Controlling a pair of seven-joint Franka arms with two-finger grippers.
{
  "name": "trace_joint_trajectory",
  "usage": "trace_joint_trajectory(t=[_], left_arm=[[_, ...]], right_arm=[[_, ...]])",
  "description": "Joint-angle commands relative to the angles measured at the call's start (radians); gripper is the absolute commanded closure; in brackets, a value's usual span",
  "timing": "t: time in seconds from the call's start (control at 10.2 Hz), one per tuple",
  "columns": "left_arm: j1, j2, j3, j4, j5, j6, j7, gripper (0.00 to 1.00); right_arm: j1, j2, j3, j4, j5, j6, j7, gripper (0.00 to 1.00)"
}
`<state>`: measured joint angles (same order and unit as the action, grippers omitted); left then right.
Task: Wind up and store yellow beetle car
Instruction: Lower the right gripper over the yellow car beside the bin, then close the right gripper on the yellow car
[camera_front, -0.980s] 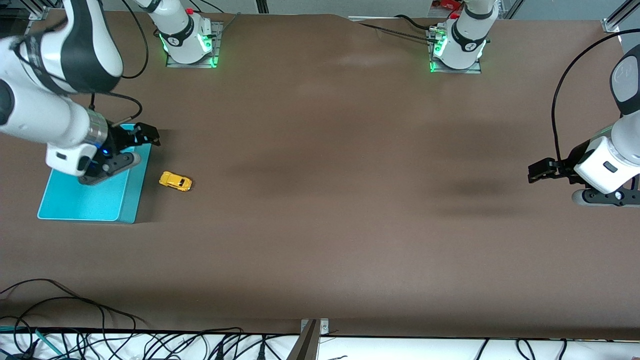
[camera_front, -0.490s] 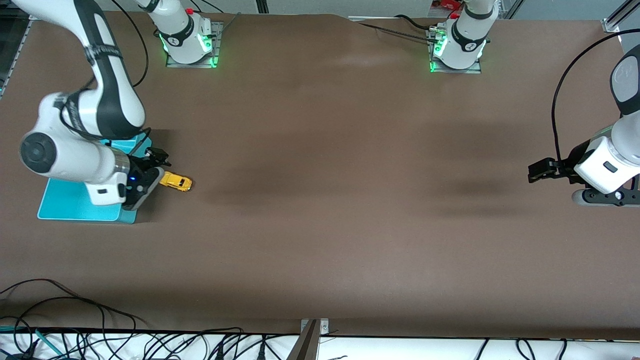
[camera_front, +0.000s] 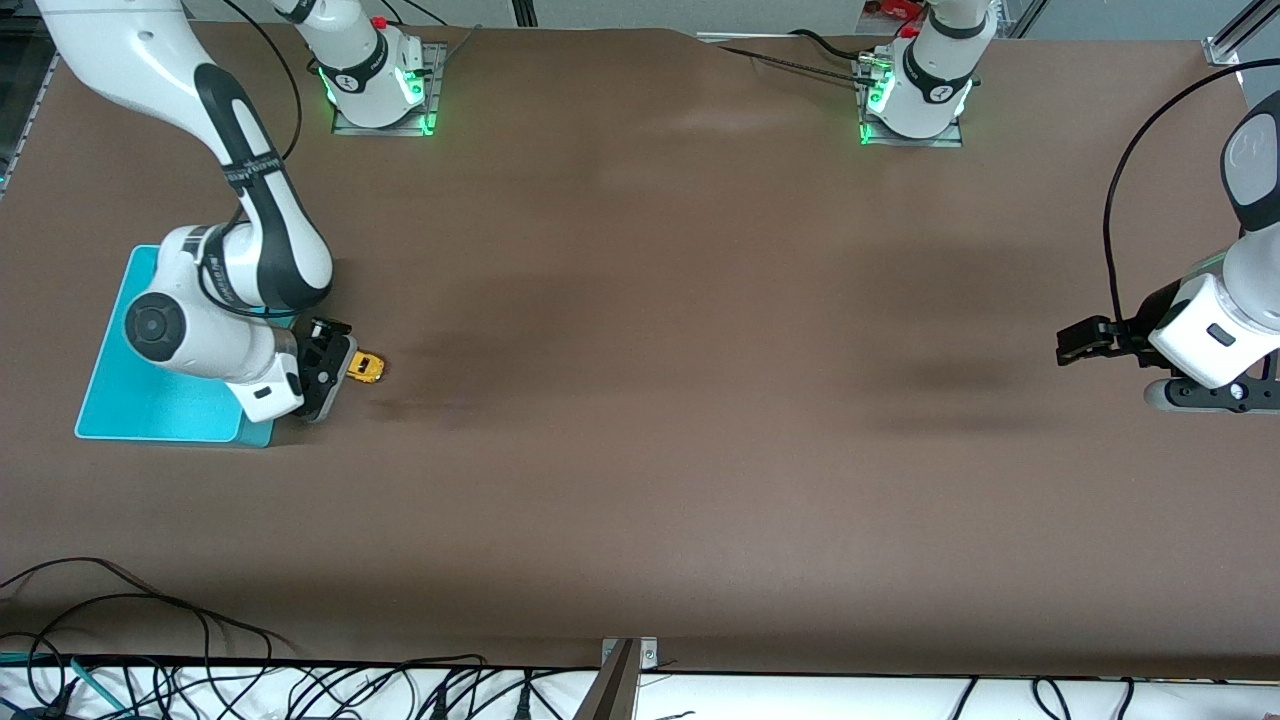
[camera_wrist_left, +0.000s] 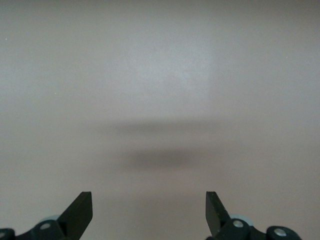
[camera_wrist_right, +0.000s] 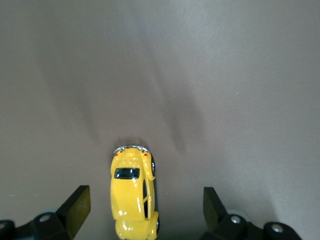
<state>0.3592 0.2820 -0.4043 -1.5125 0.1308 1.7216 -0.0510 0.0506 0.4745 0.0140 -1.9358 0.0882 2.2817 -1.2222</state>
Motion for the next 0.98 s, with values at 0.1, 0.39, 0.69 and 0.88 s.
trace_joint_trajectory(t=[0.1,0.39,0.69,0.88], left_arm=[[0.003,0.003,0.004,0.008,-0.017,-0.014,0.01,0.0],[0.001,0.003,0.005,0.006,-0.017,-0.014,0.01,0.0],[0.001,0.006,0.004,0.005,-0.019,-0.016,0.013,0.0],[-0.006,0.006,0.002,0.0,-0.019,-0.016,0.007,0.0]], right_arm=[[-0.018,-0.014,0.018,-0.099,0.012,0.057,-0.042,0.0],[-0.018,-0.014,0.017,-0.176,0.013,0.149,-0.043,0.0],[-0.02,-0.016,0.007,-0.19,0.019,0.19,-0.152,0.0],[-0.02,-0.022,-0.002,-0.181,0.019,0.189,-0.143,0.0]])
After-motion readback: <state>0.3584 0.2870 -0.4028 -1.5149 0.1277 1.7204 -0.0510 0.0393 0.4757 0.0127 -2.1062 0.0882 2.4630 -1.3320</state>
